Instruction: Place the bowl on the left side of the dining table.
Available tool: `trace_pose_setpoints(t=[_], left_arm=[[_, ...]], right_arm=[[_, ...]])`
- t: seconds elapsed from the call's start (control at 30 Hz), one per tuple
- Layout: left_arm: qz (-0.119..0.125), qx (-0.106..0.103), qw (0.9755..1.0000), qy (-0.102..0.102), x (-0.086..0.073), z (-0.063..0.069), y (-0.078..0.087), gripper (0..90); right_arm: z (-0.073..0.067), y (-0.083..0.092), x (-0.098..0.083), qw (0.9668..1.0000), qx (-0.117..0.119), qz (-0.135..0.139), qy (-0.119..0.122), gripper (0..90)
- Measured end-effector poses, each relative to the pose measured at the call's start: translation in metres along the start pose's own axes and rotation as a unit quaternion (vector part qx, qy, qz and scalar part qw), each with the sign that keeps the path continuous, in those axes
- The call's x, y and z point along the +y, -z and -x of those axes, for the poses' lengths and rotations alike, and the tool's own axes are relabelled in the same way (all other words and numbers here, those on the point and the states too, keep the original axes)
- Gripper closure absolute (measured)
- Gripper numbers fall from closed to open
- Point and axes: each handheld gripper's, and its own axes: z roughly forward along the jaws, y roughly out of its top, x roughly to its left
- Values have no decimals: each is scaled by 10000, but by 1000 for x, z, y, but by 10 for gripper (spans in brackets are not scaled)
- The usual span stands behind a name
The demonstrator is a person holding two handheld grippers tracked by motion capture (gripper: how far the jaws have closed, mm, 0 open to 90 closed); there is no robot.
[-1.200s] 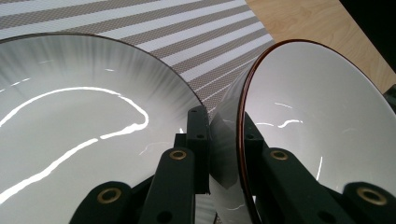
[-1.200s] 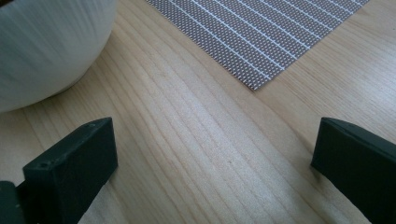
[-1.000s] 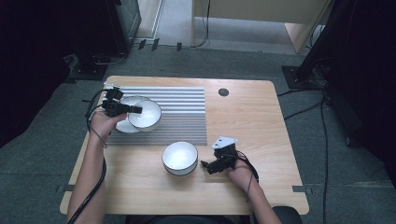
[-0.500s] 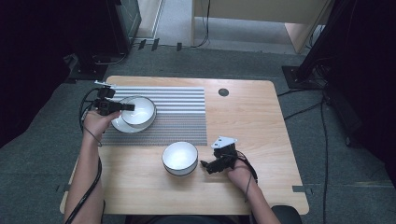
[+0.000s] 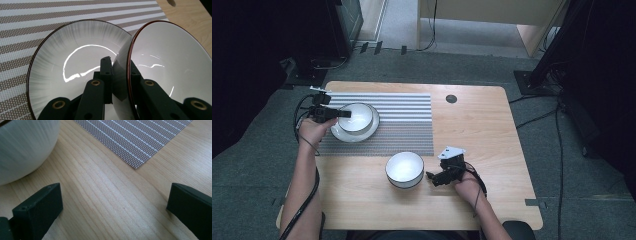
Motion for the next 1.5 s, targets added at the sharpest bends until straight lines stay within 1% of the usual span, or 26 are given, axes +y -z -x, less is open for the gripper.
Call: trace_pose_setpoints(t=[0.1,0.2,0.27,0.47,0.6,0.63,0.67,0.8,0.97,1.2,1.23,1.27,1.5], left_arm=[[51,78,10000,25,0,-1,0,810],[95,55,9999,46,1,-3,-1,811],[78,57,9999,69,0,-5,-3,811],[4,200,9997,112,-3,-9,-10,811],[43,235,9996,152,-4,-12,-10,810],[40,226,9996,138,-4,-13,-11,810],[41,206,9996,178,-5,-14,-11,811],[-46,265,9994,210,-6,-17,-17,809],[-68,250,9995,185,-7,-18,-19,807],[-57,264,9993,247,-9,-23,-21,806],[-60,220,9994,249,-9,-24,-21,807],[-51,221,9994,275,-10,-25,-21,806],[0,195,9994,270,-10,-27,-22,808]], right_arm=[[0,0,0,10000,0,2,4,0],[0,0,0,10000,1,7,1,0],[0,0,0,10000,-2,-6,-10,0],[0,0,0,10000,-3,-4,-14,0],[0,0,0,10000,-4,-10,0,0],[0,0,0,10000,-4,-10,-2,0],[0,0,0,10000,-5,-11,-1,0],[0,0,0,10000,-3,-3,-9,0],[0,0,0,10000,-6,-8,-8,0],[0,0,0,10000,-6,-9,-8,0],[0,0,0,10000,-3,-11,-7,0],[0,0,0,10000,-7,-10,-8,0],[0,0,0,10000,-6,-7,-17,0]])
